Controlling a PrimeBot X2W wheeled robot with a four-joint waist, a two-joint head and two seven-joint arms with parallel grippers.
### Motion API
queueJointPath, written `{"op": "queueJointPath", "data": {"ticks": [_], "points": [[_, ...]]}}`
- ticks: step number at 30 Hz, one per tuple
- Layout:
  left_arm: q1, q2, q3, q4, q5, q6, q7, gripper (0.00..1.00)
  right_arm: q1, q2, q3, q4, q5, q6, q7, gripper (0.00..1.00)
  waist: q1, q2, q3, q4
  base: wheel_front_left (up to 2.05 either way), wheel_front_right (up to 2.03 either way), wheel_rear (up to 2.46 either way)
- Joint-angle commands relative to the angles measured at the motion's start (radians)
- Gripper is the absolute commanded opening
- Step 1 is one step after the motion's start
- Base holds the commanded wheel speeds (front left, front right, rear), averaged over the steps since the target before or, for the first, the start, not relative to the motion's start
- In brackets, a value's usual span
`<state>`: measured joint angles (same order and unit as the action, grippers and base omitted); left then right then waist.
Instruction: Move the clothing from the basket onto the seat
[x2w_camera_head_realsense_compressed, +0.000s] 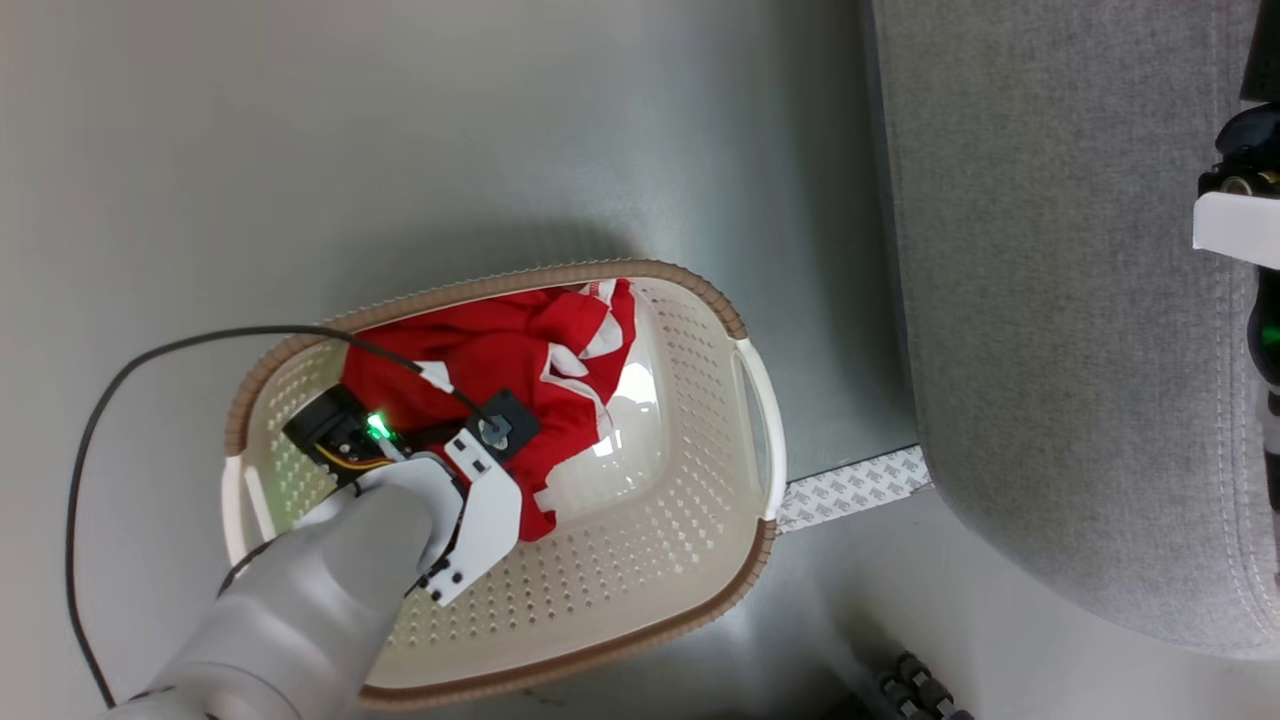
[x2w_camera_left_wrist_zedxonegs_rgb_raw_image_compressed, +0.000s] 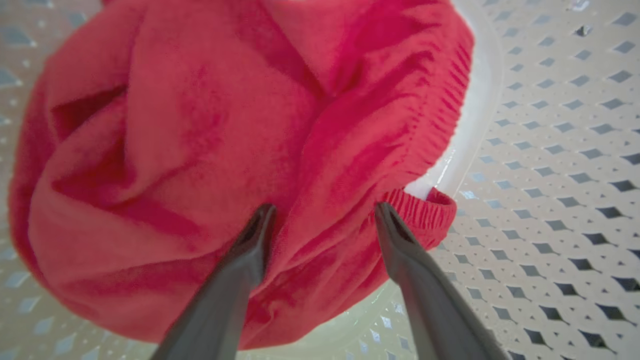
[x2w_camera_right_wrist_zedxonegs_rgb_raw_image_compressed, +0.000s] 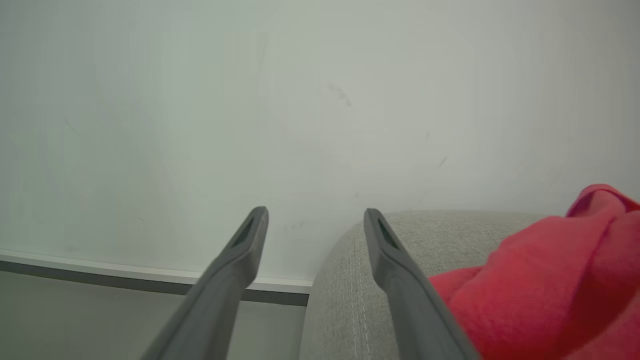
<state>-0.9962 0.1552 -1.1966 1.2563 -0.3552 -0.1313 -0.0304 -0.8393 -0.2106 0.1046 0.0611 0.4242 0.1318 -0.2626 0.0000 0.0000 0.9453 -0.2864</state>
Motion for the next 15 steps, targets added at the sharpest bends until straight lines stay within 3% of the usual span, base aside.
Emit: {"op": "queueJointPath", "data": {"ticks": [1, 5, 6, 7, 8, 15], "points": [[-0.016, 0.012, -0.018, 0.006, 0.008, 0.002, 0.014, 1.00, -0.007, 0.008, 0.001, -0.003, -0.004, -0.002, -0.003, 1.00, 0.0000, 0.0000, 0.002, -0.007, 0.00, 0.00, 0.00], [-0.031, 0.018, -0.037, 0.009, -0.013, 0.002, 0.018, 1.00, -0.005, 0.011, 0.001, 0.001, -0.002, -0.002, -0.003, 1.00, 0.0000, 0.0000, 0.001, -0.016, 0.00, 0.00, 0.00], [-0.036, 0.020, -0.038, 0.009, -0.015, 0.002, 0.003, 0.49, -0.004, 0.011, -0.001, 0.000, -0.001, -0.002, -0.003, 1.00, 0.0000, 0.0000, 0.001, -0.017, 0.00, 0.00, 0.00], [-0.038, 0.021, -0.037, 0.010, -0.021, 0.002, -0.011, 0.13, -0.003, 0.013, -0.001, -0.002, -0.001, -0.002, -0.003, 1.00, 0.0000, 0.0000, 0.001, -0.018, 0.00, 0.00, 0.00], [-0.034, 0.021, -0.039, 0.012, -0.025, 0.002, -0.017, 0.00, -0.002, 0.014, -0.002, -0.003, -0.001, -0.002, -0.003, 1.00, 0.0000, 0.0000, 0.001, -0.020, 0.00, 0.00, 0.00], [-0.019, 0.009, -0.052, 0.013, -0.066, 0.002, -0.041, 0.00, 0.002, 0.014, -0.009, 0.008, -0.006, -0.002, -0.003, 1.00, 0.0000, 0.0000, -0.016, -0.011, 0.00, 0.00, 0.00]]}}
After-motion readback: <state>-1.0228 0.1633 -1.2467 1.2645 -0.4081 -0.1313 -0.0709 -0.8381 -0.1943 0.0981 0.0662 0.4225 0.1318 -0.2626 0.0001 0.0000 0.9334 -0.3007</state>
